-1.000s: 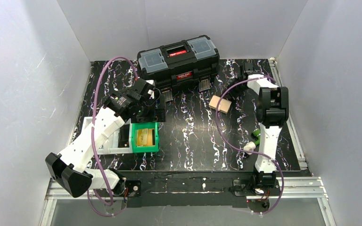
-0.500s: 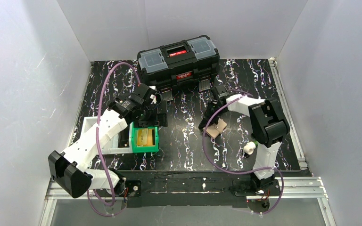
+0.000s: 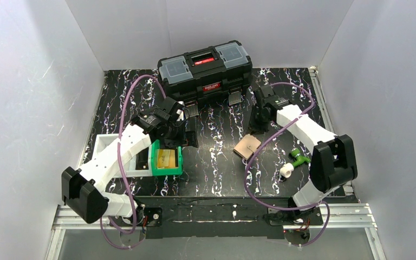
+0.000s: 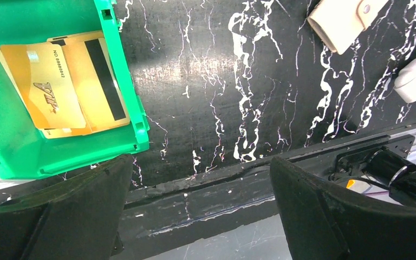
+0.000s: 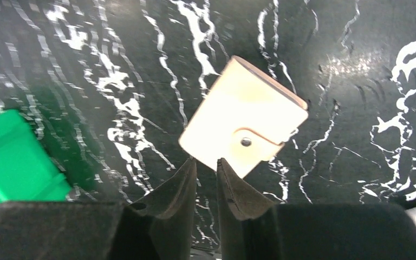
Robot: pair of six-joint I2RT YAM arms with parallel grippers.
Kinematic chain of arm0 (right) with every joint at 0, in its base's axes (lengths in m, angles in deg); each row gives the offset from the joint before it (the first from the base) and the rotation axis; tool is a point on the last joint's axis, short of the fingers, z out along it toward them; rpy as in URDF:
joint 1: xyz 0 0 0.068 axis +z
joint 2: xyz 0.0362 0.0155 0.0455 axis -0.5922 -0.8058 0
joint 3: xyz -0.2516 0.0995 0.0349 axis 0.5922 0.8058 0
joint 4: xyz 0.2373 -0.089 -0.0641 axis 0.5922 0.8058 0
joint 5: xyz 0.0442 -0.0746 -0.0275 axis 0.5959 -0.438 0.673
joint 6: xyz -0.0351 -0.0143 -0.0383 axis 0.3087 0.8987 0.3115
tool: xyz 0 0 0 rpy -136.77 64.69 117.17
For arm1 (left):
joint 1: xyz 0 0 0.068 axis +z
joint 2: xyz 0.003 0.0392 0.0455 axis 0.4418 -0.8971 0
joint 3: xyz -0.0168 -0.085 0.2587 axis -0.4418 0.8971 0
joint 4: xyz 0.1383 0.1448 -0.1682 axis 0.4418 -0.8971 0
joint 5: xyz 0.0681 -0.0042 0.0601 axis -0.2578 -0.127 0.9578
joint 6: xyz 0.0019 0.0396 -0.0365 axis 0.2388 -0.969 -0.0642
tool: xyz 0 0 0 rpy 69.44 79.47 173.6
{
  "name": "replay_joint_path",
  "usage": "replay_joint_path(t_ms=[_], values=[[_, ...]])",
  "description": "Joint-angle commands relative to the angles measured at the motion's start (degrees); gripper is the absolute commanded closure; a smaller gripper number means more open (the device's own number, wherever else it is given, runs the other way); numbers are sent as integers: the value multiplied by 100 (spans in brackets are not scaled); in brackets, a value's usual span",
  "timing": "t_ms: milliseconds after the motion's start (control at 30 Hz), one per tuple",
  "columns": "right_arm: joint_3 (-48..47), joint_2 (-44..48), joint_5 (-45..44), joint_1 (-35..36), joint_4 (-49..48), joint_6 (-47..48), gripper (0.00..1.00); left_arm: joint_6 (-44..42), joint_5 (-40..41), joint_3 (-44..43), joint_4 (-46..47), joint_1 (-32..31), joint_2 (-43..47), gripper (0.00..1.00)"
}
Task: Take the credit cards out of the card holder
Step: Move the card holder to the center of the board.
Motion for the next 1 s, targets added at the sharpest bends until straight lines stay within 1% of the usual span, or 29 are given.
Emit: replay_joint_path(t_ms=[0, 300, 467, 667, 833, 967], values=[[206, -282, -292, 123, 365, 235, 72, -64, -95, -277, -59, 33, -251, 2], [-350, -974, -1068, 586, 827, 150, 71, -13, -68, -395, -103, 35, -342, 2], [-583, -1283, -1460, 863, 1009, 75, 65, -24, -71, -348, -111, 33, -335, 2], [-811, -1487, -2101, 1012, 1265, -17, 64, -90, -36, -422, -162, 33, -342, 2], [-848, -1670, -2286, 1027, 1308, -55, 64, -106, -60, -415, -172, 33, -386, 2], [-735, -1740, -2020, 1037, 1095, -31, 64, -106, -79, -366, -162, 33, -380, 2]])
